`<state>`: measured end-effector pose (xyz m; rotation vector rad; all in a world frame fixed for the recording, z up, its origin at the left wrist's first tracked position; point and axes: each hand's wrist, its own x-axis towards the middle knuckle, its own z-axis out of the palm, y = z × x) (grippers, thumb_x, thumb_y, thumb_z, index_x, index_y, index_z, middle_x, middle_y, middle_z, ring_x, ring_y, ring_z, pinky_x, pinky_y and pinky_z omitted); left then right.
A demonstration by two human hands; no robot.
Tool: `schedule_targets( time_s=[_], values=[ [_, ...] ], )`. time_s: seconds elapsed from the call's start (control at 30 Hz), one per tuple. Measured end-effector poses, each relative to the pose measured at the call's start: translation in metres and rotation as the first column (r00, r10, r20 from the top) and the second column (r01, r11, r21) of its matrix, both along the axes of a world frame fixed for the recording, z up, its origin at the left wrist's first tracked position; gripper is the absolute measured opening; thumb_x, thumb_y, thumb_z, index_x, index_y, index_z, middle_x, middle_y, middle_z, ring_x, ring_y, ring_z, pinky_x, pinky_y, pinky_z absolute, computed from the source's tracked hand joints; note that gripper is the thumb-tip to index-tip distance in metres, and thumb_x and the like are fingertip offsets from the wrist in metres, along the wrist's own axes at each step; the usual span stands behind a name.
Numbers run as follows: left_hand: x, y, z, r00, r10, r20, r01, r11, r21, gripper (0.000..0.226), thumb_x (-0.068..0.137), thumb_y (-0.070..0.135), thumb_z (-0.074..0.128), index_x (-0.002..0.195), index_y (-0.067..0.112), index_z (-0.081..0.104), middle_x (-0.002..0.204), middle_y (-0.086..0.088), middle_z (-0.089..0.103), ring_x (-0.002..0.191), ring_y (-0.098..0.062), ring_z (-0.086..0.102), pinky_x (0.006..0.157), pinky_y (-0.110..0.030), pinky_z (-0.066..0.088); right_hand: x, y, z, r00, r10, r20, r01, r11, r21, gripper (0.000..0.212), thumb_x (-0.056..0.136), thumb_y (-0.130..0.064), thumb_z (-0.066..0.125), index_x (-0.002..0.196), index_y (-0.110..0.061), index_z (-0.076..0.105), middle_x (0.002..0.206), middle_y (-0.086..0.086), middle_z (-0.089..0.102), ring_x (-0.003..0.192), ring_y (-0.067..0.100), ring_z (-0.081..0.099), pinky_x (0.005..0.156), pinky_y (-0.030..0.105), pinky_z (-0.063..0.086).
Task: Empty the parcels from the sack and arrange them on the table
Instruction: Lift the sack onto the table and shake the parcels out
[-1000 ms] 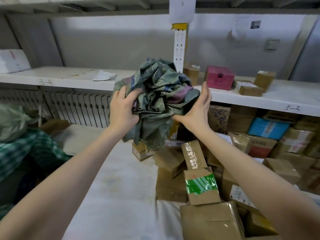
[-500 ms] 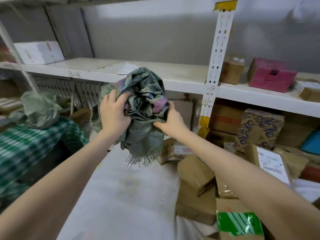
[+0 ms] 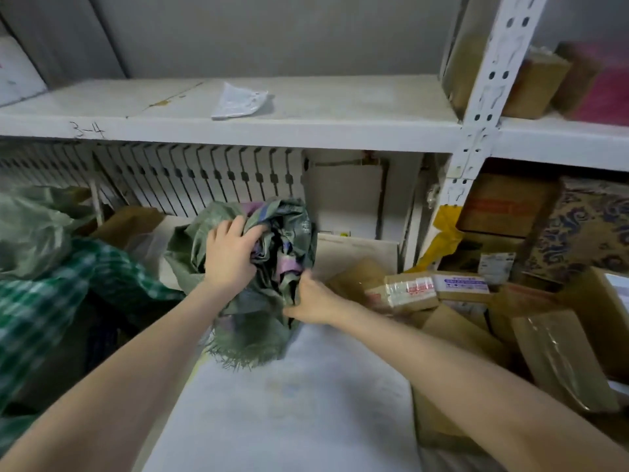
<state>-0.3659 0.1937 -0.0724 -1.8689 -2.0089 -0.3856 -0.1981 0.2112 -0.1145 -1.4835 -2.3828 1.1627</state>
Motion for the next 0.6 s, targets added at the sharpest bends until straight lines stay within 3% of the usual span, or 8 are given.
schedule_targets(
  time_s=[0.2, 0.3, 0.37, 0.47, 0.53, 0.6],
  values=[
    [-0.014, 0.022, -0.082, 0.992, -0.127, 0.018, 0.129, 0.984, -0.120, 0.082, 0.046, -0.009, 0.079, 0.123, 0.012, 0.062, 0.116, -0.024, 0.055, 0.106, -0.048, 0.051, 0.094, -0.061, 0.044, -0.009, 0.013, -0.054, 0.961, 0.069, 0.268, -0.059, 0.997, -0.045, 0.055, 0.098, -0.025, 0.048, 0.143, 0.000, 0.029, 0.144, 0.023, 0.036, 0.130, 0.037, 0.041, 0.100, 0.037, 0.038],
    [-0.001, 0.012, -0.140, 0.989, -0.132, 0.070, 0.149, 0.853, -0.500, 0.084, 0.074, 0.008, 0.068, 0.147, 0.023, 0.031, 0.148, -0.019, 0.026, 0.136, -0.044, 0.024, 0.113, -0.057, 0.022, 0.002, 0.021, -0.079, 0.866, 0.206, 0.455, -0.140, 0.975, -0.175, 0.036, 0.097, -0.021, 0.046, 0.123, 0.003, 0.053, 0.127, 0.022, 0.054, 0.104, 0.033, 0.055, 0.083, 0.038, 0.046],
    [0.008, 0.004, -0.170, 0.990, -0.133, 0.043, 0.131, 0.773, -0.621, 0.083, 0.081, 0.023, 0.063, 0.150, 0.029, 0.018, 0.155, -0.013, 0.010, 0.144, -0.038, 0.007, 0.116, -0.055, 0.011, 0.009, 0.026, -0.079, 0.833, 0.258, 0.490, -0.163, 0.960, -0.227, 0.031, 0.096, -0.024, 0.049, 0.111, 0.003, 0.056, 0.114, 0.020, 0.060, 0.091, 0.031, 0.056, 0.070, 0.035, 0.042],
    [0.011, 0.011, -0.179, 0.986, -0.157, 0.048, 0.153, 0.770, -0.619, 0.079, 0.081, 0.023, 0.063, 0.148, 0.032, 0.022, 0.154, -0.010, 0.013, 0.144, -0.036, 0.006, 0.114, -0.057, 0.013, 0.009, 0.038, -0.063, 0.881, 0.048, 0.470, -0.044, 0.999, -0.021, 0.016, 0.091, -0.021, 0.059, 0.098, -0.007, 0.056, 0.100, 0.014, 0.060, 0.096, 0.032, 0.062, 0.068, 0.032, 0.043],
    [0.006, 0.019, -0.181, 0.983, -0.177, 0.056, 0.171, 0.750, -0.639, 0.078, 0.081, 0.019, 0.063, 0.147, 0.031, 0.024, 0.153, -0.009, 0.014, 0.144, -0.035, 0.006, 0.114, -0.058, 0.015, 0.001, 0.043, -0.055, 0.881, -0.153, 0.448, 0.061, 0.975, 0.213, 0.036, 0.085, -0.013, 0.064, 0.118, -0.008, 0.050, 0.118, 0.013, 0.056, 0.106, 0.033, 0.061, 0.068, 0.034, 0.044],
    [0.003, 0.019, -0.183, 0.978, -0.195, 0.073, 0.196, 0.739, -0.644, 0.078, 0.082, 0.018, 0.062, 0.148, 0.031, 0.024, 0.153, -0.009, 0.014, 0.144, -0.035, 0.005, 0.115, -0.058, 0.014, -0.007, 0.046, -0.060, 0.911, -0.180, 0.371, 0.051, 0.942, 0.332, 0.065, 0.079, -0.006, 0.069, 0.134, -0.012, 0.034, 0.135, 0.010, 0.039, 0.108, 0.033, 0.057, 0.065, 0.036, 0.043]
  ],
)
